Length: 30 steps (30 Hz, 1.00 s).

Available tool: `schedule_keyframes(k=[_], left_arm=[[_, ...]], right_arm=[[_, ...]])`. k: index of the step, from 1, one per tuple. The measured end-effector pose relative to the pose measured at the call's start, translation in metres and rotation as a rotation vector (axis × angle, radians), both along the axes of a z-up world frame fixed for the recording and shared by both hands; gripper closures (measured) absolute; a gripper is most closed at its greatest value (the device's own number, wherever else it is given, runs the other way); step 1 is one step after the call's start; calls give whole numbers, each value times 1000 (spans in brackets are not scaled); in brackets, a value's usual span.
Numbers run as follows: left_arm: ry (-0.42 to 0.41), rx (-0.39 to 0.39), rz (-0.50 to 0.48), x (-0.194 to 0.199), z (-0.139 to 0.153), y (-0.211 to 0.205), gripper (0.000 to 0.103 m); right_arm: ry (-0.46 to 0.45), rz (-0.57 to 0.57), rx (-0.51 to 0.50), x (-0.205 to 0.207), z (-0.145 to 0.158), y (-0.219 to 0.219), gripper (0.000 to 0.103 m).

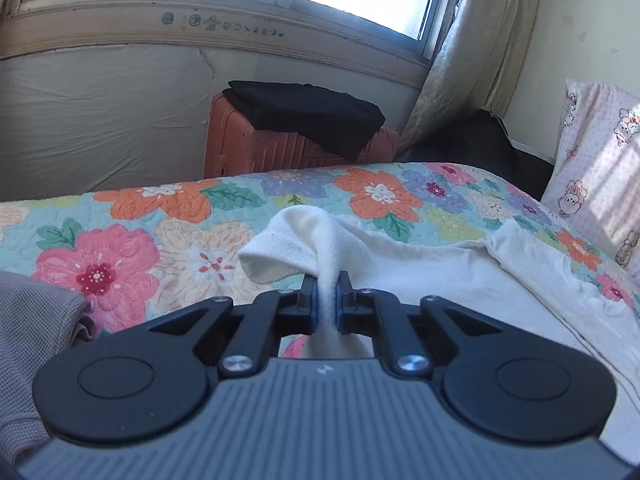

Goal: Fold clothes

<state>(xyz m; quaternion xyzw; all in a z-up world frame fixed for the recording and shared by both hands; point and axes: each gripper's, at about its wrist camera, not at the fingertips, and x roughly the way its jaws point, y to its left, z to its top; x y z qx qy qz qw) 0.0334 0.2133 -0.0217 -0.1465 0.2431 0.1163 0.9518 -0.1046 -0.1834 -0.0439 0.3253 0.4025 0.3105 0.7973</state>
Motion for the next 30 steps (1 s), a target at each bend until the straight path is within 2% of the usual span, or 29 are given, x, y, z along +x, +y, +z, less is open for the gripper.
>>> schedule_keyframes(k=[1, 3, 8, 13, 17, 20, 22, 26, 30], left_arm=[[0, 7, -3, 0, 0, -1, 95], [-12, -36, -6, -2, 2, 4, 95], [-85, -200, 43, -26, 9, 21, 95], [-136, -234, 60, -57, 17, 30, 95], [-171, -192, 66, -85, 34, 31, 95], [-221, -151, 56, -94, 61, 32, 95], [-228, -142, 41, -90, 74, 30, 95], [-181, -77, 13, -61, 79, 14, 95], [-111, -57, -88, -5, 75, -16, 95]], right_arm=[[6, 2, 11, 0, 0, 0, 91], [-8, 22, 29, -3, 5, 2, 91], [-9, 58, 31, -9, 15, 3, 91], [-50, 130, -42, -23, 35, 11, 91], [-116, 159, -52, -31, 58, 9, 91], [-252, 161, -52, -40, 92, -6, 91], [-302, 157, -38, -41, 105, -17, 91], [-252, 141, -3, -24, 96, -33, 91], [-196, 59, -108, 7, 79, -54, 91]])
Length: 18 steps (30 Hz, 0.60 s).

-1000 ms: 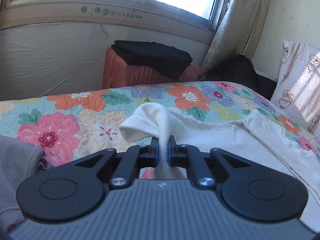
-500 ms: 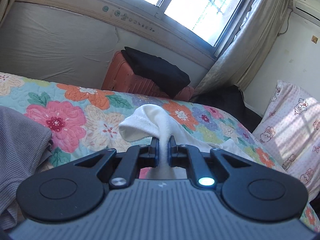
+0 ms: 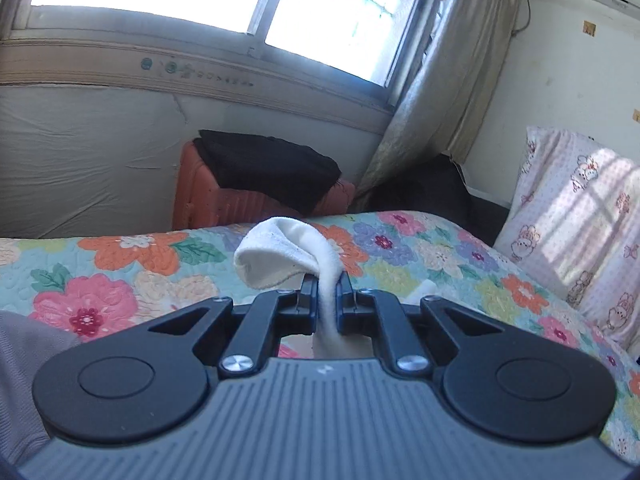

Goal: Fold clothes

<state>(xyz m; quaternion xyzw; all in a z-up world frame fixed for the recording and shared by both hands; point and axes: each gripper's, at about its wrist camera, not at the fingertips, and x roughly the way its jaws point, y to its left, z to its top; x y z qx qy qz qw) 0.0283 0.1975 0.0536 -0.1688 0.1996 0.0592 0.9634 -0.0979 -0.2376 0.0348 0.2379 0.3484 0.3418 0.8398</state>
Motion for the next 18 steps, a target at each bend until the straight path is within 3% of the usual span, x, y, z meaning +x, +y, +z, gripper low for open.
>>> schedule_keyframes(k=[4, 9, 12, 18], left_arm=[[37, 153, -84, 82, -3, -63, 95], [146, 395, -239, 192, -34, -158, 95], [204, 443, -320, 232, -62, -201, 95], [297, 464, -390, 293, -100, -243, 94]], right_arm=[[73, -100, -18, 54, -9, -51, 91], [179, -205, -88, 133, -41, -103, 91], [281, -310, -73, 157, -75, -128, 91], [379, -389, 33, 185, -132, -161, 91]])
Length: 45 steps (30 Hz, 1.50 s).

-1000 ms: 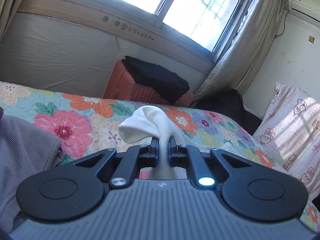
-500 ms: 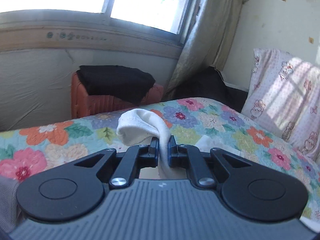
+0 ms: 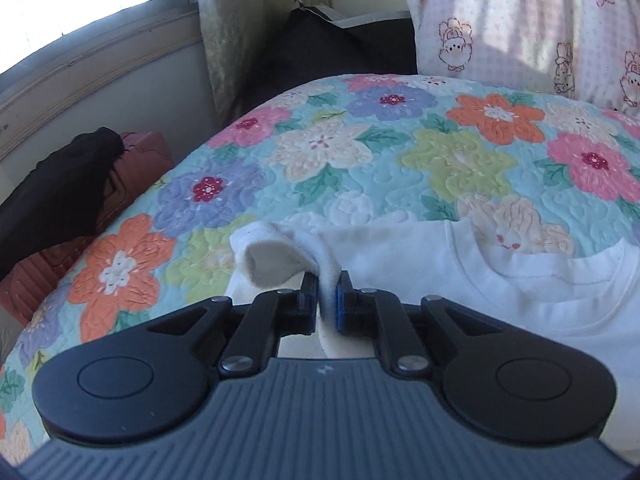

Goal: Fold clothes

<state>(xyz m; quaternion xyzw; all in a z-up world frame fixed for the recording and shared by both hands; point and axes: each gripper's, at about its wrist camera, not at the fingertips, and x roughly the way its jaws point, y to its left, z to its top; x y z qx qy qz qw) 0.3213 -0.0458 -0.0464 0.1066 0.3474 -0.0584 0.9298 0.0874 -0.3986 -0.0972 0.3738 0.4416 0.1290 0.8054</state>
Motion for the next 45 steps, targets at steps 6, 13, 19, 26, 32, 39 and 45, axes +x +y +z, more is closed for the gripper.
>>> schedule_keyframes(k=[6, 13, 19, 26, 32, 39, 45], left_arm=[[3, 47, -9, 28, -12, -10, 79], [-121, 80, -157, 17, 1, -20, 37], [-75, -69, -35, 40, 17, 2, 37], [-21, 8, -34, 52, 6, 39, 37], [47, 62, 12, 56, -15, 66, 37], [82, 18, 38, 67, -32, 77, 27], [96, 31, -23, 95, -34, 64, 24]], right_arm=[[30, -39, 47, 32, -8, -23, 90], [-39, -87, 167, 24, 1, -47, 52], [-126, -175, -11, 6, 18, -66, 47], [-269, -47, -161, -13, 27, -50, 45], [-237, -24, -288, -3, 11, -38, 45], [-255, -153, -292, 6, -4, -34, 45], [-327, -93, -459, 18, -4, -15, 93]])
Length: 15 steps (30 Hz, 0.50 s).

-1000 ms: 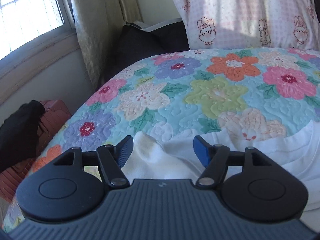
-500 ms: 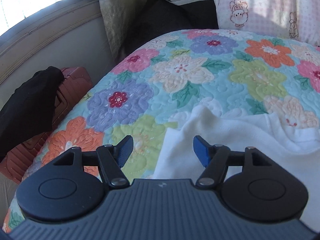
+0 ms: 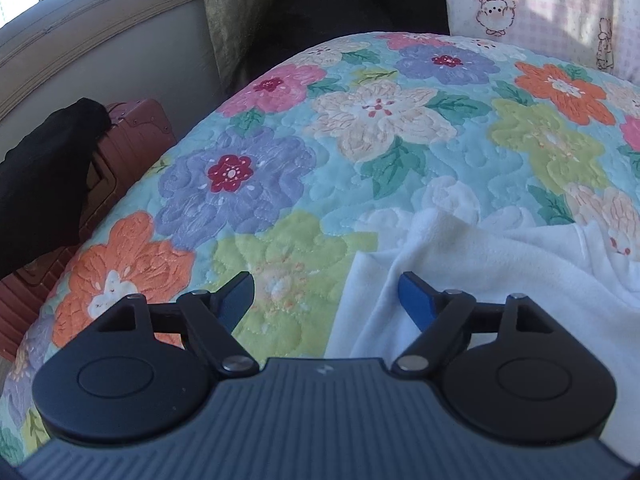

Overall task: Fold clothes
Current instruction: 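Open both grippers and smooth the folded shirt flat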

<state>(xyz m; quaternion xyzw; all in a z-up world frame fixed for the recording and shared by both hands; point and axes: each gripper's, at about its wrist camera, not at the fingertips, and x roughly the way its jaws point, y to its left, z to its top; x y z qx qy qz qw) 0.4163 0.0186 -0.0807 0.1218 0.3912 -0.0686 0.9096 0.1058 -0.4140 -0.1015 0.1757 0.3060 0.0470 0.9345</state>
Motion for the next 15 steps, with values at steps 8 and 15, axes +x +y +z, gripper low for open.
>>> schedule_keyframes(k=[8, 15], left_arm=[[-108, 30, -147, -6, -2, -23, 17], [-26, -66, -273, -2, -3, -30, 46]], right_arm=[[-58, 17, -49, -6, 6, 2, 93], [-36, 17, -43, -8, -1, 1, 93]])
